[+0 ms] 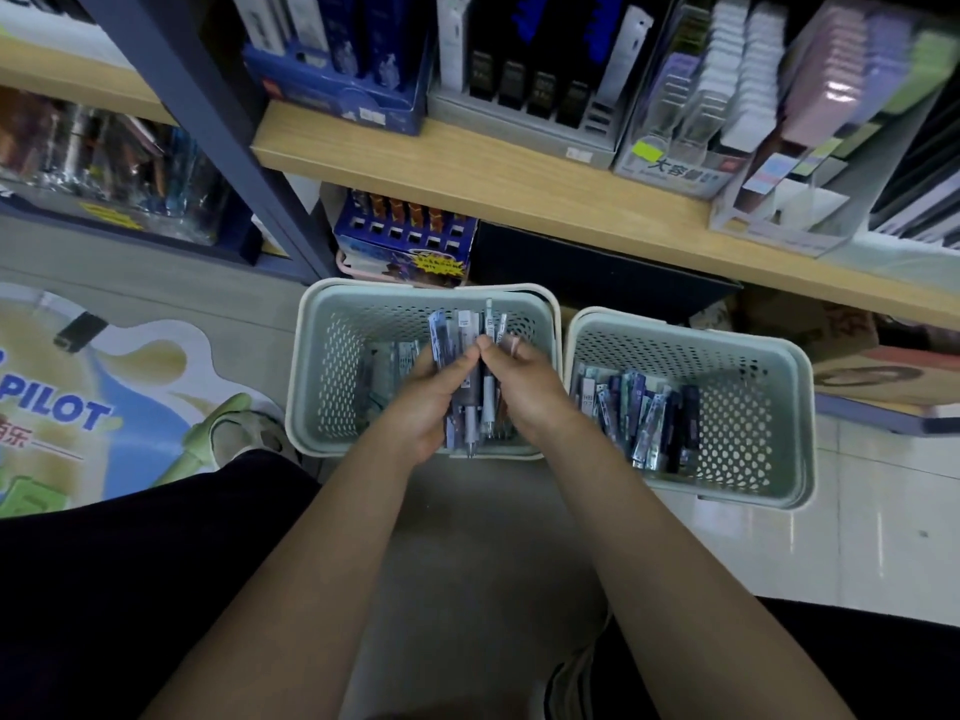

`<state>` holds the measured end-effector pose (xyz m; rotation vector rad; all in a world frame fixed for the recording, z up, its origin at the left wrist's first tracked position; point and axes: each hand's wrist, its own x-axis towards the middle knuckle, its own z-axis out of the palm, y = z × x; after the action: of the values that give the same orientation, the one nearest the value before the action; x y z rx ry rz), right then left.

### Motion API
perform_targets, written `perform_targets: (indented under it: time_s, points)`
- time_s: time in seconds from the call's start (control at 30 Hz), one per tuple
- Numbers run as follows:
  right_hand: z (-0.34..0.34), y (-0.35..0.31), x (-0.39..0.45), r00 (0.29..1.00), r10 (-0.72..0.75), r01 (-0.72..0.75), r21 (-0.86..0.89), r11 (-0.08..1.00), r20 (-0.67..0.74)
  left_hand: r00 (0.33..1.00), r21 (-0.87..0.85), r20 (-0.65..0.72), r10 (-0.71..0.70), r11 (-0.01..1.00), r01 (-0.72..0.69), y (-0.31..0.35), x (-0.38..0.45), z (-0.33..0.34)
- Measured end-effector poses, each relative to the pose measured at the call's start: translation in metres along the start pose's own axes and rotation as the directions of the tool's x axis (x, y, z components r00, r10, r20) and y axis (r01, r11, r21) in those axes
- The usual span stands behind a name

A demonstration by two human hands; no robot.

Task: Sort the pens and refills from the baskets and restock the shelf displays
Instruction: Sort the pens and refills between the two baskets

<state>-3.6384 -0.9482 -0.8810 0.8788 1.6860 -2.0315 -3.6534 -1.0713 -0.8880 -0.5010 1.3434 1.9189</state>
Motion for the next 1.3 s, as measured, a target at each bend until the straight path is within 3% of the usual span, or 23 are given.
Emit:
perform_targets:
  time_s: [0.33,0.43,0.63,0.8,1.07,1.17,1.3]
  points:
    - [-0.008,-0.012,0.007,0.997,-0.031,0.009,-0.273,0.962,-0.075,1.0,0.101,-0.013,0.004,0.995,-0.003,0.002,0.009,-0.002]
    - [-0.012,-0.012,0.009,0.997,-0.007,-0.013,-0.271,0.963,-0.075,0.999,0.174,-0.051,-0.002,0.985,0.011,0.007,0.007,0.0]
    - [-0.01,-0.012,0.01,0.991,0.017,-0.05,-0.251,0.967,-0.135,0.999,0.096,-0.044,0.025,0.995,-0.02,0.013,0.003,-0.021]
    - [0.002,-0.005,0.02,0.957,0.07,-0.165,-0.33,0.929,-0.28,0.999,0.079,-0.038,0.01,0.997,-0.007,0.014,0.002,-0.025]
    - [0.021,-0.008,0.031,0.924,0.137,-0.306,-0.477,0.824,-0.356,0.998,0.018,-0.049,-0.03,0.999,0.031,0.016,-0.001,-0.031]
    - [0.014,-0.012,0.023,0.948,0.112,-0.234,-0.414,0.879,-0.298,0.994,-0.053,-0.066,-0.083,0.995,0.079,0.015,0.0,-0.029]
    - [0.003,-0.017,0.002,0.988,0.131,-0.131,0.003,0.991,-0.087,0.995,-0.024,-0.057,-0.078,0.997,0.077,0.004,0.014,-0.035]
